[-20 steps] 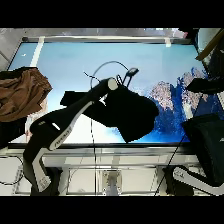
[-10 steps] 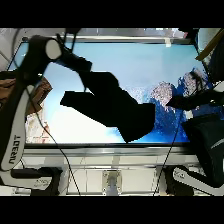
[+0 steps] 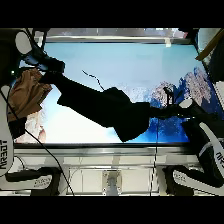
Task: Fold the clothes and pants, and hang the long-sleeved shirts on hangers.
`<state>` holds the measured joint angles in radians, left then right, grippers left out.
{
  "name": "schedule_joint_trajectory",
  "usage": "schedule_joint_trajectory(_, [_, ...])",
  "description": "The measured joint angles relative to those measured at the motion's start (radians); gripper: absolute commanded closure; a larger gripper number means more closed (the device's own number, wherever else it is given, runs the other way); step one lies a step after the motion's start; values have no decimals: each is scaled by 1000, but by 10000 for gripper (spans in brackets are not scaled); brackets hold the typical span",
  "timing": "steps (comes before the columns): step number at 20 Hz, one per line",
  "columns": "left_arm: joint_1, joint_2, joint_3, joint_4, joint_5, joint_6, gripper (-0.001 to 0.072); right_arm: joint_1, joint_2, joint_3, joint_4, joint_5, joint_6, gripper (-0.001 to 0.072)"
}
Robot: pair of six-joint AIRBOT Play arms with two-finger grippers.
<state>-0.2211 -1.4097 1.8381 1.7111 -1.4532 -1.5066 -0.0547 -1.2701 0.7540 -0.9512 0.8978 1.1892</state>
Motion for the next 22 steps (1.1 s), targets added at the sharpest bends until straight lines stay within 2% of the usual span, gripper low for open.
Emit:
schedule_joint_trajectory(1, [8, 1, 0, 4, -2, 2, 699, 18, -21, -4, 5, -15, 5, 170])
schedule_joint_trajectory(2, [15, 2, 0, 6, -4, 3, 699, 37, -43, -6, 6, -23, 10, 283])
schedule_joint_trajectory(3, [23, 2, 0, 10, -5, 3, 699, 57, -62, -7, 8, -35, 13, 490])
schedule_joint_trajectory(4, [29, 2, 0, 11, -5, 3, 699, 74, -75, -6, 11, -42, 16, 600])
schedule_joint_trajectory(5, [34, 3, 0, 12, -6, 3, 699, 90, -86, -1, 14, -47, 20, 619])
schedule_joint_trajectory(6, [37, 3, 0, 13, -6, 3, 699, 103, -93, 10, 19, -55, 20, 692])
schedule_joint_trajectory(10, [48, 3, 0, 21, -6, 3, 698, 117, -102, 109, -8, -19, 23, 693])
schedule_joint_trajectory(15, [93, 27, 0, 57, -11, 3, 699, 49, -35, 470, -279, 233, 27, 693])
schedule_joint_trajectory(17, [121, 48, -1, 62, -23, -5, 699, 29, -3, 649, -353, 290, 27, 692])
schedule_joint_trajectory(20, [156, 91, -39, 61, -53, -15, 699, 38, 18, 815, -383, 363, 26, 693])
schedule_joint_trajectory(22, [172, 136, -129, 57, -69, -25, 699, 70, 19, 816, -380, 464, 24, 693])
